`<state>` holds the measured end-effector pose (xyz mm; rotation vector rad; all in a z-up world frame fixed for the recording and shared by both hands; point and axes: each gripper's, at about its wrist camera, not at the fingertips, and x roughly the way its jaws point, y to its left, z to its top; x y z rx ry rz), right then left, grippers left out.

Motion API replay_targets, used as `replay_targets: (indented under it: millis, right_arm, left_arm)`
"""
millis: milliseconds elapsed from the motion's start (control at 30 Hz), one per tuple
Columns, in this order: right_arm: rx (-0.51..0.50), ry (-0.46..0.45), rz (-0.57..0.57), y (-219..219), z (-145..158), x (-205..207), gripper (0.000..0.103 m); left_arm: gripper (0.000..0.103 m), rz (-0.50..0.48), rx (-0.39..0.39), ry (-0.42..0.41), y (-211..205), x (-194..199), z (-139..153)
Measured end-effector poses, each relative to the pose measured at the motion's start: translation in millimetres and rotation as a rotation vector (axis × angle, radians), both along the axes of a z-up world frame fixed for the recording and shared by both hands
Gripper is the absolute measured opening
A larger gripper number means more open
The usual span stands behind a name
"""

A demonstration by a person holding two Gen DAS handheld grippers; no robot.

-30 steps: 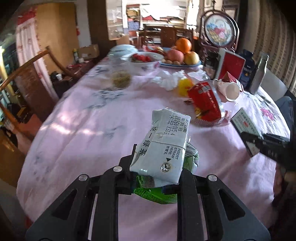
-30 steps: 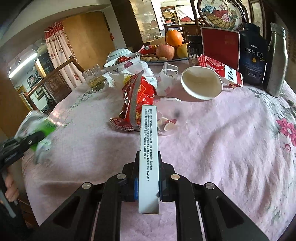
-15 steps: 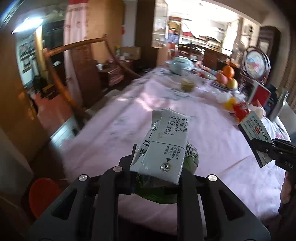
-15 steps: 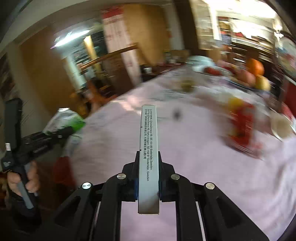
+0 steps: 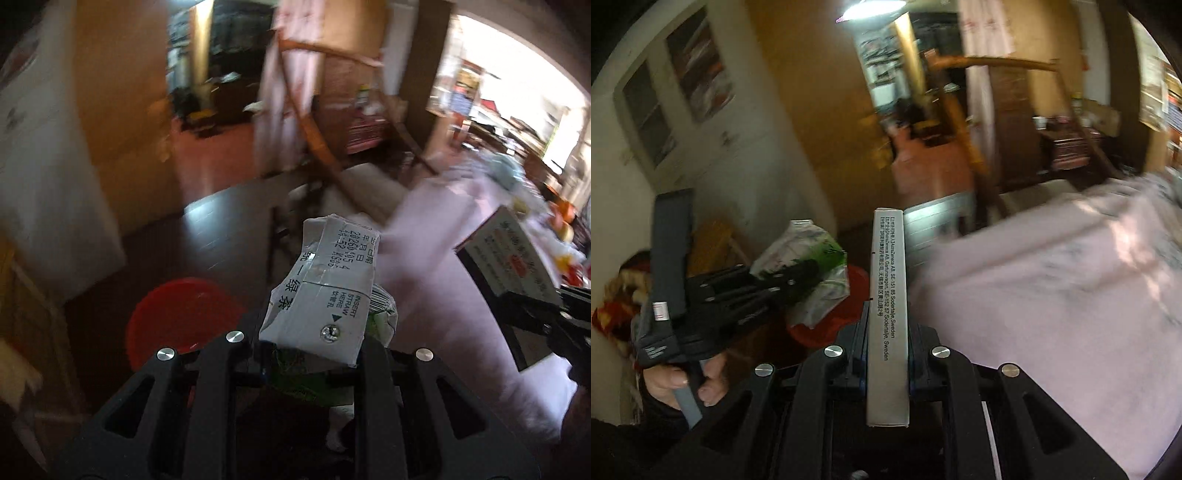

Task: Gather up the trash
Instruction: 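Carry both items to the red basket and open both tools to drop them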

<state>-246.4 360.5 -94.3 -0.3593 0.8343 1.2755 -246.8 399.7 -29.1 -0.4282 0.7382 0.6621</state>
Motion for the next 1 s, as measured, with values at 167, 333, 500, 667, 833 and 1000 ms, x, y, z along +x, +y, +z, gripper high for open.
replay_targets:
  millis: [167,333,500,667,833,1000]
  right_arm:
    - [-0.076,0.051,0.097,67,-31,-30,0.015]
    - [-0.134,0.128,0.147,133,-75,-47,0.015]
    - [-0.256,0.308,0.150,186,-141,-51,0.015]
    - [-0.337,0.346,0.125,217,-186,-52,0.016]
    - [-0.356,0.372,0.076,230,-209,-51,0.019]
    - [-0.297,0.373,0.017,220,-201,-45,0.052]
  left_arm:
    - [0.021,0.148,-0.078,0.059,51,-38,-43]
    - [0.020,0.243,-0.116,0.140,90,-60,-86]
    - [0.020,0.306,-0.193,0.202,118,-70,-137]
    - [0.020,0.315,-0.233,0.256,135,-69,-166]
    - [0.023,0.326,-0.252,0.285,143,-64,-179]
    - [0.059,0.329,-0.247,0.304,141,-60,-179]
